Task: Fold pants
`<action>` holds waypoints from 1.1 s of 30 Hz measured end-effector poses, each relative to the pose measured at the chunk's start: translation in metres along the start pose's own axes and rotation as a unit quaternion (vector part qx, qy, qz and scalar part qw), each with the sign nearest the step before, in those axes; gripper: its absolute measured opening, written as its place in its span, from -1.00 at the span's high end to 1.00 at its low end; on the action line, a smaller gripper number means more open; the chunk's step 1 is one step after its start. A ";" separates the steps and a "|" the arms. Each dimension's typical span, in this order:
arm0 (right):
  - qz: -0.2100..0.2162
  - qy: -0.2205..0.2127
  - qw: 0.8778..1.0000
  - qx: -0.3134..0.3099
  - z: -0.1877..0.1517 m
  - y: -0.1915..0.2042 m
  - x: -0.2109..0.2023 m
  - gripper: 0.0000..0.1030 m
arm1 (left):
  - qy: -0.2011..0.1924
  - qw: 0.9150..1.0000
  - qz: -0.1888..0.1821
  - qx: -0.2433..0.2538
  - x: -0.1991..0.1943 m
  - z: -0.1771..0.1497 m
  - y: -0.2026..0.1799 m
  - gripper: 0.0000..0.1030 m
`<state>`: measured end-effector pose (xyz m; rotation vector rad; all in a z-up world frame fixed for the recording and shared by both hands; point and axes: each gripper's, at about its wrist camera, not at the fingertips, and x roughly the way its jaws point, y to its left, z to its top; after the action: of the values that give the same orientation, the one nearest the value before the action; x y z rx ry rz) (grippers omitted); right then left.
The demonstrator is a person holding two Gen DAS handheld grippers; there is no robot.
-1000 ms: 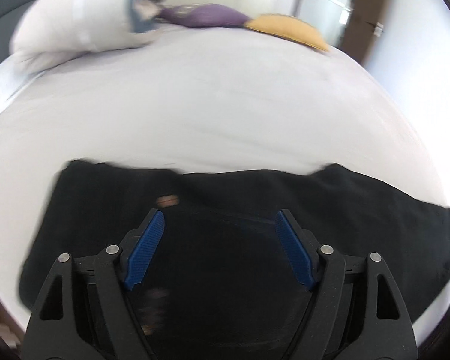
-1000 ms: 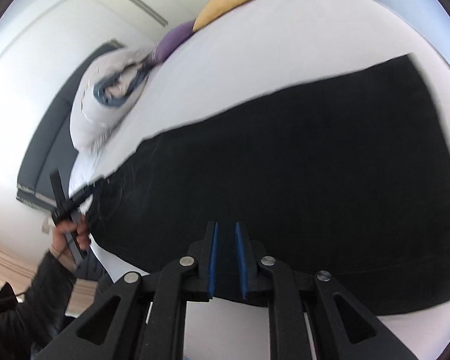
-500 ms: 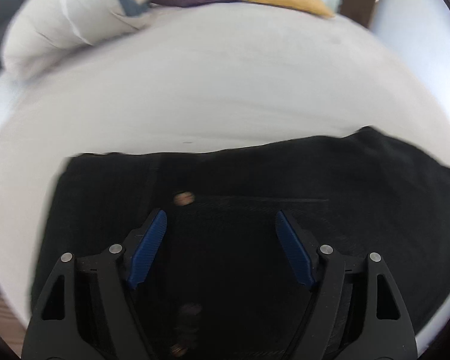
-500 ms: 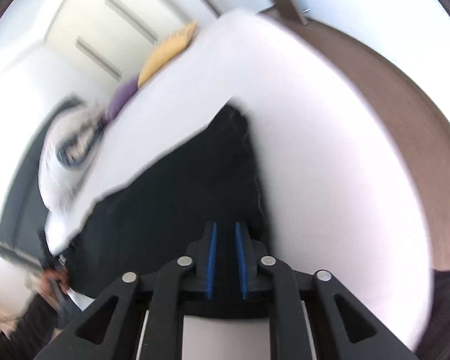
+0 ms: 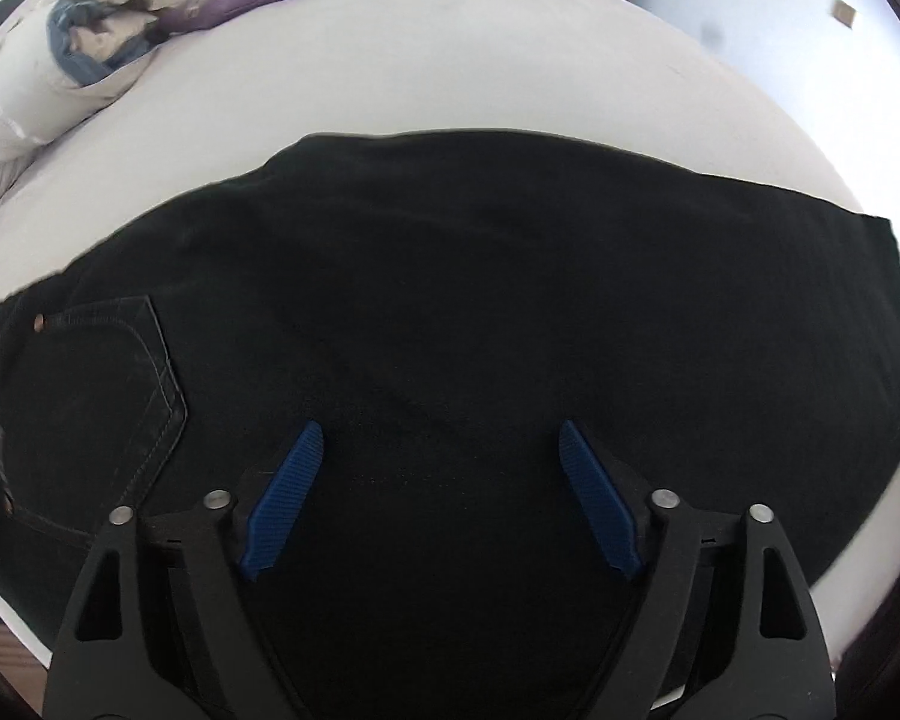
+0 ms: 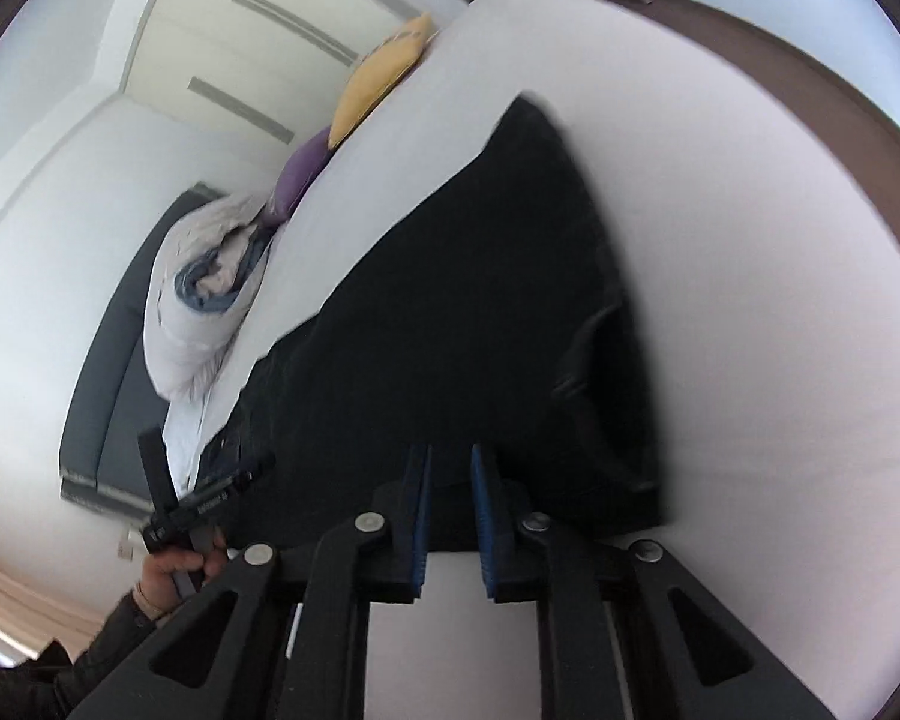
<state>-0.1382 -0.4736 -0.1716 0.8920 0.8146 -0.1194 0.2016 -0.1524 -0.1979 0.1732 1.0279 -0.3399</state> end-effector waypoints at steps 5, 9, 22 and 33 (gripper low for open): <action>-0.076 -0.122 0.987 0.076 0.017 -0.049 -0.095 -0.07 | 0.009 0.999 -0.008 -0.036 0.006 -0.001 0.005 -0.94; -0.023 -0.144 0.985 0.091 0.008 -0.036 -0.114 -0.17 | 0.014 0.998 -0.004 -0.053 0.010 0.002 0.010 -0.96; -0.003 -0.096 0.976 0.197 -0.029 0.025 -0.015 -0.38 | 0.012 0.991 -0.072 -0.114 -0.007 -0.005 -0.030 -0.96; 0.027 -0.108 0.964 0.241 -0.026 0.043 0.021 -0.33 | 0.031 0.995 -0.046 -0.080 0.017 0.002 -0.047 -0.99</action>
<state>-0.1211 -0.4226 -0.1670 1.3331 0.5608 -0.3722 0.1950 -0.2003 -0.2107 -0.0081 1.1226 -0.3358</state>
